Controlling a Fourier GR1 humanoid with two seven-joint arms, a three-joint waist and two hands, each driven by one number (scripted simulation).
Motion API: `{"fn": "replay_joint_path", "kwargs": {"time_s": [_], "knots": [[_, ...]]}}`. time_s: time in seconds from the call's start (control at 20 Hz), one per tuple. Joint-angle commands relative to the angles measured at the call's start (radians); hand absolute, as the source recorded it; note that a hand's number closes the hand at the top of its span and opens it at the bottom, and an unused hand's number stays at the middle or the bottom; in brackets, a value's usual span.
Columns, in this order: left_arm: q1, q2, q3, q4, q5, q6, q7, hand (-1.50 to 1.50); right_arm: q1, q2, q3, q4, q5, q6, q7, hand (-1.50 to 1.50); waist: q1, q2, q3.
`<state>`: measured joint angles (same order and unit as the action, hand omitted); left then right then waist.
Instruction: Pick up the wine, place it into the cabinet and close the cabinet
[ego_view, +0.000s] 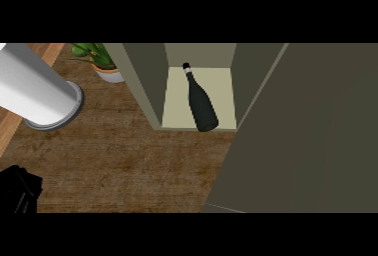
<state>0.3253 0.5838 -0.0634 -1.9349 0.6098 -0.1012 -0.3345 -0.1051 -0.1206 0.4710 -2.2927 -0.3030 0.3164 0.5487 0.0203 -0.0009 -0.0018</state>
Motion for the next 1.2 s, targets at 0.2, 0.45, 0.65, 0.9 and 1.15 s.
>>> {"fn": "replay_joint_path", "kwargs": {"time_s": [0.2,0.45,0.65,0.9,1.15], "knots": [[0.029,-0.040,-0.004,-0.019,-0.036,-0.019,0.007,1.50,-0.356,0.118,0.188,0.172,-0.008,-0.351,0.008,1.50,0.001,-0.001,0.001],[0.009,-0.024,0.071,0.054,0.003,-0.102,-0.004,1.50,-0.640,0.120,0.071,0.360,-0.147,-0.476,0.008,1.50,0.001,0.002,0.000],[0.016,-0.049,0.079,0.022,-0.018,-0.106,0.010,1.50,-0.687,0.120,0.117,0.480,-0.163,-0.565,-0.120,1.50,0.001,0.001,0.001],[-0.023,-0.074,0.091,0.065,-0.039,-0.122,0.030,1.50,-0.781,0.120,-0.004,0.658,-0.266,-0.490,-0.167,1.50,-0.004,0.003,0.001],[0.012,-0.066,0.127,-0.020,-0.026,-0.125,0.084,1.50,-0.811,0.121,-0.050,0.775,-0.329,-0.501,-0.200,1.50,-0.001,0.002,0.002]]}}
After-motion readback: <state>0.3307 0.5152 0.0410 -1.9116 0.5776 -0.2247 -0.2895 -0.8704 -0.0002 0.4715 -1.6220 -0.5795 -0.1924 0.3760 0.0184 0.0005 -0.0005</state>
